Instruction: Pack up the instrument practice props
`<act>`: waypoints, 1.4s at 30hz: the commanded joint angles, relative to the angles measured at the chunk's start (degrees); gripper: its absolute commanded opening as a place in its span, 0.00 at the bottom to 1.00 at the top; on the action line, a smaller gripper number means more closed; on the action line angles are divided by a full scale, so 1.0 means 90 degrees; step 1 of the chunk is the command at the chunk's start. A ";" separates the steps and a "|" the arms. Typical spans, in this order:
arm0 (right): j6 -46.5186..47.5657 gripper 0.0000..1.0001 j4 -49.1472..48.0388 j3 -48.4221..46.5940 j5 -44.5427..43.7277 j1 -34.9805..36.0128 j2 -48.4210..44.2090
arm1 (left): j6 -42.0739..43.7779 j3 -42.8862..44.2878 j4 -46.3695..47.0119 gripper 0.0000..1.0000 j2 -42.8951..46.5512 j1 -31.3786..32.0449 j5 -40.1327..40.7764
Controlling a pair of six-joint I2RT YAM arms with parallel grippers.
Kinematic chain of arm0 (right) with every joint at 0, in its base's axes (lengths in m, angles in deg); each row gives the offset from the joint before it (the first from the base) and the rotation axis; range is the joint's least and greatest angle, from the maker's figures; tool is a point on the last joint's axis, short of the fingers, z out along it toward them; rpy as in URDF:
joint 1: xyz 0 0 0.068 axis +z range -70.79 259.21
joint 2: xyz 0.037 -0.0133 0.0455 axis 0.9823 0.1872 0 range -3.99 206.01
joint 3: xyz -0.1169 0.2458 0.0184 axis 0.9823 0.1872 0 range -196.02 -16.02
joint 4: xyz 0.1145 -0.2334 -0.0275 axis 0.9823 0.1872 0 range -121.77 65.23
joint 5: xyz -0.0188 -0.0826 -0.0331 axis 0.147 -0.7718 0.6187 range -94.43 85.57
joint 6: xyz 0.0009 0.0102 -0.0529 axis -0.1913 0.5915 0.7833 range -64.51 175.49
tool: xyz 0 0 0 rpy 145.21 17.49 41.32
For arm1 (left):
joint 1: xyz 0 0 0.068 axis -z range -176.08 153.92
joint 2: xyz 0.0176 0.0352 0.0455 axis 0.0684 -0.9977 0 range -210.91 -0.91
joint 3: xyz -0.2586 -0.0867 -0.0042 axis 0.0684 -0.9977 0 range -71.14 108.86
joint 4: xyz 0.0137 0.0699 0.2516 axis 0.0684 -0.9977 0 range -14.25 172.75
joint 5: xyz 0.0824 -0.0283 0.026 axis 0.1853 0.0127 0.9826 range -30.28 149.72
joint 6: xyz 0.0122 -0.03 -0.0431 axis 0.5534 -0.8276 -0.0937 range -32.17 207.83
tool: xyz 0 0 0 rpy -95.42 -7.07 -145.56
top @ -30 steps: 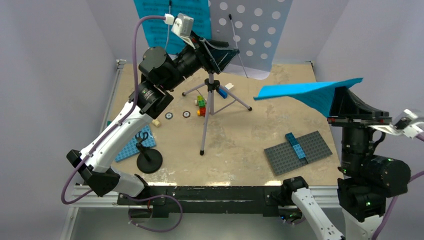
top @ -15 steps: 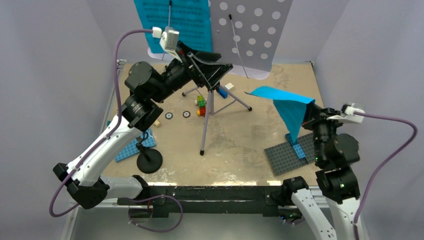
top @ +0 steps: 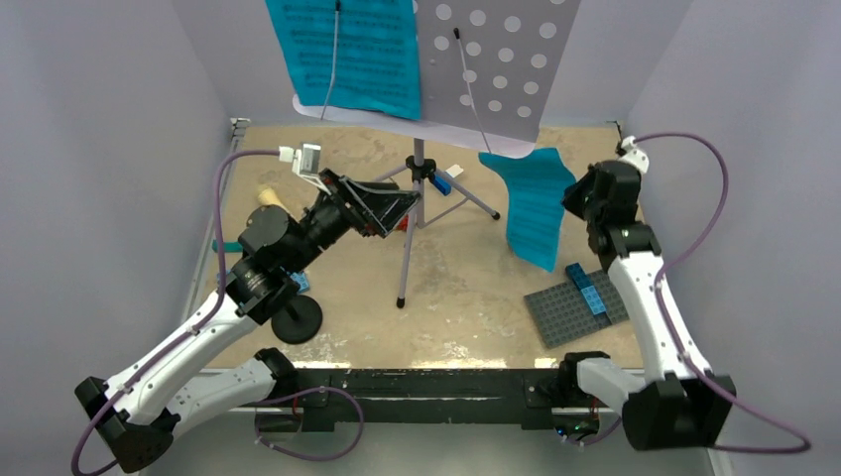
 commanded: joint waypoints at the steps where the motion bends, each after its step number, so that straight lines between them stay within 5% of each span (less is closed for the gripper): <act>1: -0.0811 0.00 -0.0295 -0.1499 0.1487 -0.0916 0.1392 | -0.0515 -0.0636 -0.0427 1.00 0.0760 0.0014 0.0626; 6: -0.1162 0.00 -0.0339 -0.3554 0.3682 -0.1431 0.3197 | -0.0304 -0.1052 -0.1375 1.00 0.1727 0.0004 0.1053; 8: -0.1170 0.00 -0.0507 -0.4181 0.3559 -0.1432 0.3361 | -0.0244 -0.1094 -0.1823 1.00 0.2045 0.0004 0.1276; 11: -0.1009 0.00 0.0625 -0.5468 0.3183 -0.1640 0.4298 | -0.0296 -0.1325 -0.2232 1.00 0.2413 0.0004 0.1475; 22: -0.0563 0.00 0.1569 -0.5247 0.3612 -0.2006 0.6506 | -0.0572 -0.1886 -0.2791 1.00 0.2381 0.0004 0.1181; 32: 0.0795 0.00 0.2580 -0.6744 0.1340 -0.2085 0.7425 | -0.0675 -0.1865 -0.2817 1.00 0.2016 0.0004 0.0953; 42: 0.1097 0.04 0.2620 -0.7192 0.1265 -0.2166 0.8230 | -0.0452 -0.1855 -0.3047 1.00 0.2098 0.0009 0.0958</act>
